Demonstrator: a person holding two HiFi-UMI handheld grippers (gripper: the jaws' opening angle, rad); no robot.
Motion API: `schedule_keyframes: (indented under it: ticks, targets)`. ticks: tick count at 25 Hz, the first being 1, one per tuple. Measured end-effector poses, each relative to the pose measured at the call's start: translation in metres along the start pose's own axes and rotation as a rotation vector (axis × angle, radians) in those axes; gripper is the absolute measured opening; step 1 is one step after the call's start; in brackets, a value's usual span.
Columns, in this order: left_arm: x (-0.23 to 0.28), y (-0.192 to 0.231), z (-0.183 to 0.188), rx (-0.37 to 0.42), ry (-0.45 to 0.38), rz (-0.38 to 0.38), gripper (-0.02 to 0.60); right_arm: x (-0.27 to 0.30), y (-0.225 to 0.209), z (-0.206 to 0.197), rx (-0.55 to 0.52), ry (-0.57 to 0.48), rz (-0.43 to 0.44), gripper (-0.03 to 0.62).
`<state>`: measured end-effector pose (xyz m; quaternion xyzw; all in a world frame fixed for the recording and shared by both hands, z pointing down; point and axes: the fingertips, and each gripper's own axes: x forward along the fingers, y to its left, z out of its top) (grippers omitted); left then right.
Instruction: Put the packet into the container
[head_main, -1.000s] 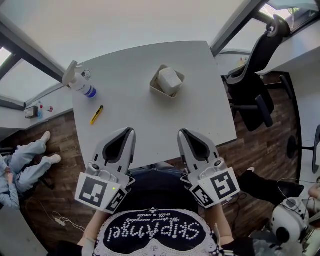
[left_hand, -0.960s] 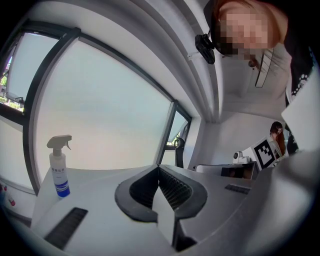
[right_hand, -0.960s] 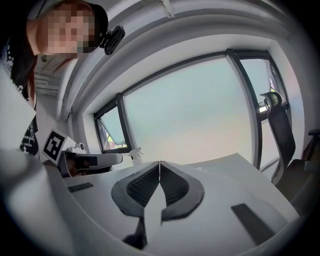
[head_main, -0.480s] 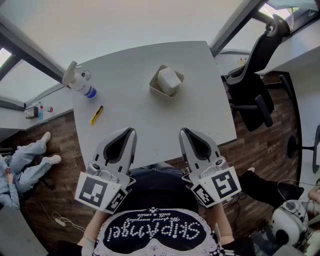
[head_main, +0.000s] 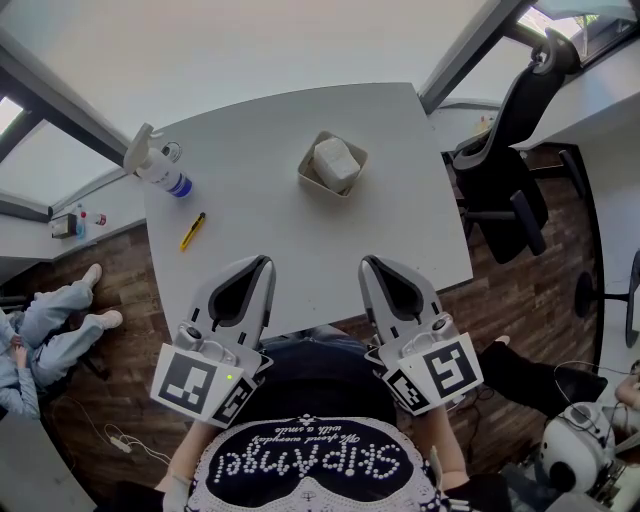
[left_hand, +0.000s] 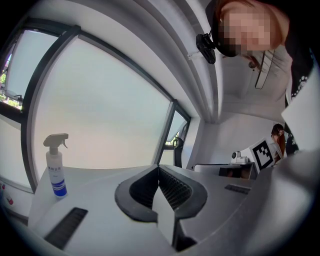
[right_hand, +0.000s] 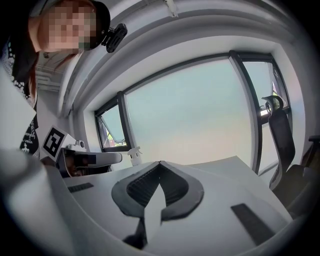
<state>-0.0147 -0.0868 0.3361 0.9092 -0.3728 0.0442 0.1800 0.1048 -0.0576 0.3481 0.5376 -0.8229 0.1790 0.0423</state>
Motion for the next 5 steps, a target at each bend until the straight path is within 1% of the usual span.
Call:
schedule_keyframes:
  ticks: [5]
  targets:
    - [0.0020,-0.0009,0.0005,0.000,-0.001,0.005,0.008,-0.0011,-0.0040,0.0009,0.001,-0.002,-0.002,0.014]
